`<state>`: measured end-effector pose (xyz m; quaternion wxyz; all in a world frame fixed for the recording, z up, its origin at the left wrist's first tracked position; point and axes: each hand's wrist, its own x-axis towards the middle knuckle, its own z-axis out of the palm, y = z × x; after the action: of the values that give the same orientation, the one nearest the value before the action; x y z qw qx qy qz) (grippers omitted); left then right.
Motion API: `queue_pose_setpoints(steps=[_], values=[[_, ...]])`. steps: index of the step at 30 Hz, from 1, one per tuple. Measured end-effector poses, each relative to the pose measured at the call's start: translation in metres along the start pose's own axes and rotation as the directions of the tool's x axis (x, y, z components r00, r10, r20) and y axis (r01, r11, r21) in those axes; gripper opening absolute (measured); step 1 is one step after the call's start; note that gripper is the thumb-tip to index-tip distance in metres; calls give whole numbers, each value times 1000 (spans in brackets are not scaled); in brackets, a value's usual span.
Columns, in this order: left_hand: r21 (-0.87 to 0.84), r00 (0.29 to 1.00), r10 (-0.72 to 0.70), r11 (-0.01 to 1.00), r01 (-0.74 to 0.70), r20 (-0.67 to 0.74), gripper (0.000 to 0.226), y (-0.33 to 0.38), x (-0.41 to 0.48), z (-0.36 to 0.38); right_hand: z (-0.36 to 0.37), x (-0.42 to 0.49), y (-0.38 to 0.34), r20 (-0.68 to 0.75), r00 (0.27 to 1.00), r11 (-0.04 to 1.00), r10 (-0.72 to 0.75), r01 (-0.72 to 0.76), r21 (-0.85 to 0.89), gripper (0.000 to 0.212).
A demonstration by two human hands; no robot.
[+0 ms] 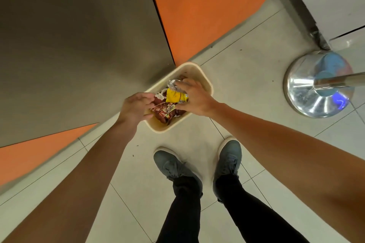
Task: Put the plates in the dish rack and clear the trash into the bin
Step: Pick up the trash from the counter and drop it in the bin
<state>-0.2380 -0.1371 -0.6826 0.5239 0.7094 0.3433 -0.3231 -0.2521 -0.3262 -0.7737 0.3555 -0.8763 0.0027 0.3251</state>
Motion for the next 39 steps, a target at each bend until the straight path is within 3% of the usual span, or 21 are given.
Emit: queue_pose_setpoints(steps=[8, 14, 20, 24, 29, 39], values=[[43, 997, 67, 997, -68, 41, 23, -2, -40, 10, -41, -44, -7, -39, 999, 1000, 10, -11, -10, 67], [-24, 984, 177, 984, -177, -34, 22, 20, -101, 3, -72, -85, -53, -75, 993, 996, -86, 87, 18, 52], [1, 974, 214, 977, -214, -74, 21, 51, -173, -7, -118, -150, -114, -68, 977, 976, -201, 206, 76, 18], [-48, 971, 220, 973, -225, -93, 23, 71, -230, -10, -162, -201, -158, -23, 975, 966, -223, 224, 127, 22], [-76, 937, 335, 936, -342, -99, 22, 104, -296, -11, -212, -249, -209, -19, 985, 948, -170, 169, 270, 22], [-120, 835, 517, 832, -542, -189, 24, 161, -436, -51, -278, -337, -323, 36, 956, 939, -290, 277, 205, 26]])
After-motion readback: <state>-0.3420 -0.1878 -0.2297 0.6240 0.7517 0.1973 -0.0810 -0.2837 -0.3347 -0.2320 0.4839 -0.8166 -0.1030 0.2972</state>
